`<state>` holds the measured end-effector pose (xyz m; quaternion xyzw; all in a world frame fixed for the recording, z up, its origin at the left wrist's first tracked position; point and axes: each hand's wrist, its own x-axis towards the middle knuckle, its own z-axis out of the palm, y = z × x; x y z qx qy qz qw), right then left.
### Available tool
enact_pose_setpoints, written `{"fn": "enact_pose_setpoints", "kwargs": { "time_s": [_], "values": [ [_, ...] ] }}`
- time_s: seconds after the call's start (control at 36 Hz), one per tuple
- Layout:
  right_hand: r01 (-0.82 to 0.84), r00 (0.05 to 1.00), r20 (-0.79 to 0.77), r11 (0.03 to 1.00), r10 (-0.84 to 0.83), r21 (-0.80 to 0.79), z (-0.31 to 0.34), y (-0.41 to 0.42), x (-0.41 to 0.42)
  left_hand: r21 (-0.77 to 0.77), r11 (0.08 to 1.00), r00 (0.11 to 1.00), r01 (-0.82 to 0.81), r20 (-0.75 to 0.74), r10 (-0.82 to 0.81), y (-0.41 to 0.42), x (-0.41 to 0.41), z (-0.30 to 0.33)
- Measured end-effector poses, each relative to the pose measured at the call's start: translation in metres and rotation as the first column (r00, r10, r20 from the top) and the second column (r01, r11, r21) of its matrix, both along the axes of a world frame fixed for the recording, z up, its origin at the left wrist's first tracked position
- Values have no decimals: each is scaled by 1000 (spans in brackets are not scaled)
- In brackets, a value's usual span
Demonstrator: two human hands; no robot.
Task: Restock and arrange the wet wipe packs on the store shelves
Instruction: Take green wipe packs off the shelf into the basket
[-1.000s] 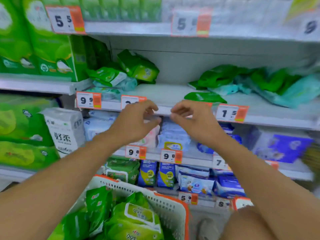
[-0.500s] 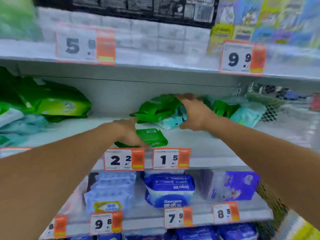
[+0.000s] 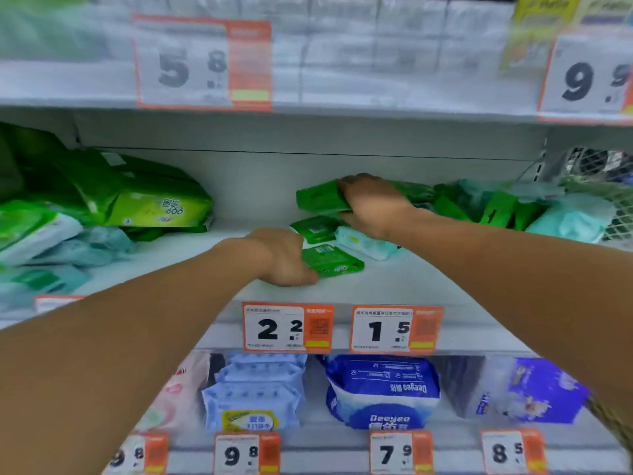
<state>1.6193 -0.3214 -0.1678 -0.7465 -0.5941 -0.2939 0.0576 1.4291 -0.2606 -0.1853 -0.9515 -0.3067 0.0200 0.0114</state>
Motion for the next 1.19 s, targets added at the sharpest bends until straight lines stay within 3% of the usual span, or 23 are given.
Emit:
{"fn": "enact_pose_setpoints", "kwargs": {
  "time_s": [0.11,0.28,0.33,0.39,0.5,0.61,0.69,0.81,0.89,1.06,1.19],
  "values": [
    [-141,974,-154,978,165,157,4,-36,-19,-433,901,940,-29,296,172,5,-36,11],
    [-290,807,-440,914,393,284,-11,-69,-67,-599,801,732,10,550,402,7,-106,36],
    [-270,683,-561,876,467,400,-21,-73,-85,-602,798,667,0,595,449,3,-131,38],
    [-216,495,-656,812,570,542,-30,-76,-109,-591,807,604,-12,639,476,-1,-157,37],
    [-23,118,-706,712,699,701,-36,-72,-152,-459,884,493,-85,752,438,-8,-212,29],
    [145,-74,-739,740,670,657,-28,-60,-178,-466,877,322,-115,818,477,-14,-245,14],
    [225,-174,-708,727,685,648,-17,-59,-194,-509,858,263,-71,820,508,-17,-259,6],
    [112,-252,-700,739,668,665,-3,-77,-226,-543,838,183,45,829,528,-21,-276,-2],
    [5,-413,-689,758,595,652,-5,-92,-252,-614,753,132,236,788,601,-24,-298,-7],
    [-78,-736,-605,849,305,523,-65,-108,-291,-733,604,149,314,666,731,-45,-349,-48],
    [-251,-754,-656,904,41,346,-111,-106,-303,-841,471,228,266,530,817,-48,-365,-82]
  ]
}}
